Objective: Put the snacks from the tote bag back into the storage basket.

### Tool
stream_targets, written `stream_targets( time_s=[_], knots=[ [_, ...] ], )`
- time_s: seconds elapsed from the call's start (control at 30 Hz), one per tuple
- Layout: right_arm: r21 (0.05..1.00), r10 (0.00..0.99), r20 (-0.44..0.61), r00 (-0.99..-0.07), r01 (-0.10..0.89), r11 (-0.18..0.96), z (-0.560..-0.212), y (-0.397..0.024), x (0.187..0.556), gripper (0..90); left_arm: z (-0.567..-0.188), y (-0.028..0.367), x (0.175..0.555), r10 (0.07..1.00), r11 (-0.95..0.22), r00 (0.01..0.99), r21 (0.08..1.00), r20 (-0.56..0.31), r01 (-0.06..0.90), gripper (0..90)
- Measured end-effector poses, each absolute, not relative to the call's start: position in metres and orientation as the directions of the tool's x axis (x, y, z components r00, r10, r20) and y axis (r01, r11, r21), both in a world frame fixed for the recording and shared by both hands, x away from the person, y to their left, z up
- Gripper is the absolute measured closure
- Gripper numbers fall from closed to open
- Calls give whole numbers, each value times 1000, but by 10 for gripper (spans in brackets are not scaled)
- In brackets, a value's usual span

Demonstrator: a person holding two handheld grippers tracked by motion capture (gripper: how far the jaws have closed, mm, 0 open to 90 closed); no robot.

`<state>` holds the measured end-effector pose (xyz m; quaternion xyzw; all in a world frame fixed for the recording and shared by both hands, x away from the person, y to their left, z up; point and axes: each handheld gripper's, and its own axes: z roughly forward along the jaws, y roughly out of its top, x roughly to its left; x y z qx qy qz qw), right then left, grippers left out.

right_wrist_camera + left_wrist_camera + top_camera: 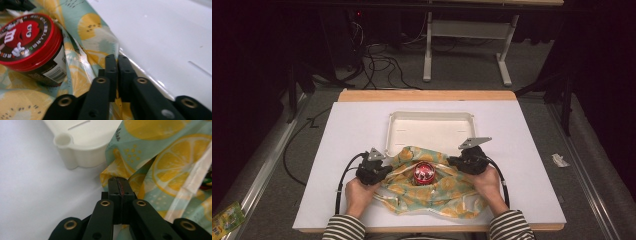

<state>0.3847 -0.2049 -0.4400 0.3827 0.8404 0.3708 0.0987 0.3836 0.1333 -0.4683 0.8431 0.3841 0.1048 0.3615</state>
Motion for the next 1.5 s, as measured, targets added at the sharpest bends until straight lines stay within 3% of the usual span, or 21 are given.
stream_targets(
  time_s=[0.07, 0.3, 0.33, 0.4, 0.5, 0.67, 0.8, 0.87, 0.9, 1.0, 1.03, 1.5],
  knots=[
    [693, 716, 118, -688, 573, 437, -442, -204, 385, 900, -466, 134, 382, 722, -440, 685, 699, -98, 564, 879],
    [673, 706, 134, -695, 587, 450, -451, -199, 384, 900, -441, 133, 367, 700, -417, 711, 768, -70, 486, 656],
    [670, 705, 132, -697, 587, 455, -451, -198, 384, 900, -435, 132, 365, 696, -415, 716, 781, -58, 467, 656],
    [668, 699, 118, -705, 577, 470, -452, -196, 384, 900, -420, 127, 363, 691, -402, 721, 804, -48, 438, 533],
    [665, 697, 115, -708, 576, 475, -453, -195, 384, 900, -410, 122, 364, 685, -388, 727, 819, -51, 423, 441],
    [663, 690, 109, -716, 569, 486, -453, -194, 384, 900, -394, 101, 375, 654, -377, 753, 832, -72, 407, 396],
    [664, 692, 116, -712, 574, 479, -454, -193, 383, 900, -395, 91, 382, 646, -365, 757, 831, -98, 419, 428],
    [664, 688, 110, -717, 568, 487, -455, -194, 383, 900, -396, 90, 384, 642, -370, 760, 828, -100, 422, 577],
    [664, 688, 110, -717, 568, 487, -455, -194, 383, 900, -397, 89, 385, 637, -377, 764, 823, -101, 424, 577],
    [663, 691, 117, -713, 574, 480, -457, -196, 382, 900, -405, 89, 389, 626, -411, 772, 796, -107, 444, 869],
    [663, 691, 117, -713, 574, 480, -457, -196, 382, 900, -405, 89, 389, 626, -411, 772, 796, -107, 444, 895],
    [649, 737, 109, -667, 609, 455, -461, -200, 383, 900, -449, 104, 381, 664, -435, 733, 720, -148, 540, 900]
  ],
)
